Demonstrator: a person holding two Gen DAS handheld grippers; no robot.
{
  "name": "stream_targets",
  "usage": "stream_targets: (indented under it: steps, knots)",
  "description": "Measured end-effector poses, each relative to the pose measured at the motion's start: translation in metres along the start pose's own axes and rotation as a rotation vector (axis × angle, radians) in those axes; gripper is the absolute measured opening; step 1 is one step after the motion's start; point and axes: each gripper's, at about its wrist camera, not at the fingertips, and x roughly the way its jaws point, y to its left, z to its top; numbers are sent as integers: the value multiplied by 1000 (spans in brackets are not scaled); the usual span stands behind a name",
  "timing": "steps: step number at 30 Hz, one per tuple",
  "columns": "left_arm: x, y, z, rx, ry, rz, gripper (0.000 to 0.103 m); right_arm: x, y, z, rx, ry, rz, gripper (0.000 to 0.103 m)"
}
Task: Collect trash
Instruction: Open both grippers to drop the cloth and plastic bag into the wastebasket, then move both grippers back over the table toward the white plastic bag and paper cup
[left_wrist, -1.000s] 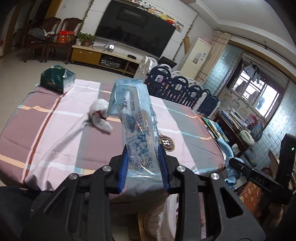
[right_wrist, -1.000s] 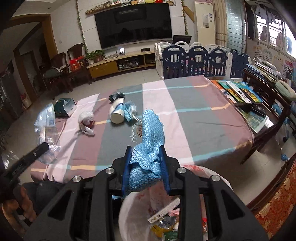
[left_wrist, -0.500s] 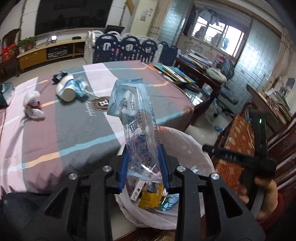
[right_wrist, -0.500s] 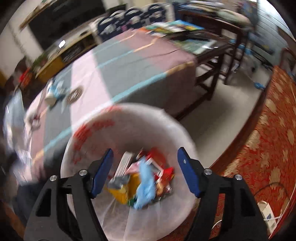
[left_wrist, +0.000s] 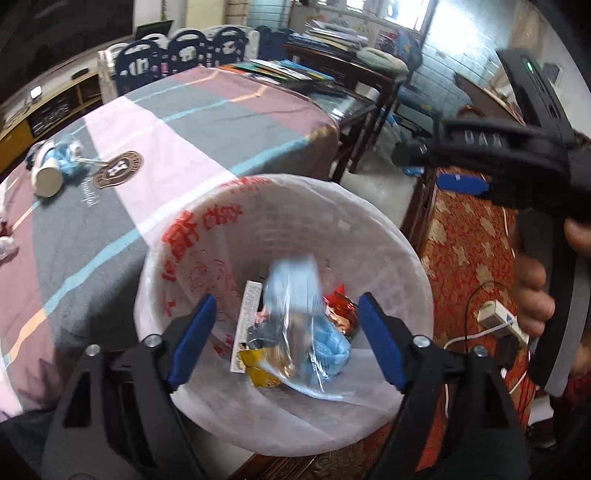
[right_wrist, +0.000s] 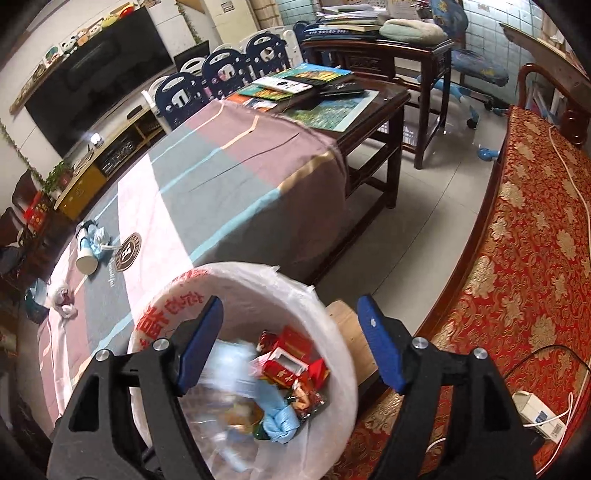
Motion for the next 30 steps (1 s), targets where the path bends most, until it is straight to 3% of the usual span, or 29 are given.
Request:
stream_targets:
  steps: [9, 12, 19, 22, 25, 30]
  knots:
    - [-28, 45, 4, -219, -89, 102, 90, -11, 27, 2, -61, -51, 22, 81]
    - [-41, 60, 4, -272, -133, 170, 91, -19, 36, 1, -97, -100, 31, 83]
    - [-67, 98, 0, -395, -198, 339, 92, -51, 77, -11, -261, -343, 41, 100]
    - [-79, 116, -4, -441, -220, 363, 94, -59, 94, -18, -316, -416, 60, 100]
    - [-93, 140, -9, -501, -240, 366, 95, -58, 107, -21, -330, -408, 82, 100]
    - [-112, 198, -24, -656, -269, 359, 96, -31, 131, -10, -307, -231, 163, 100]
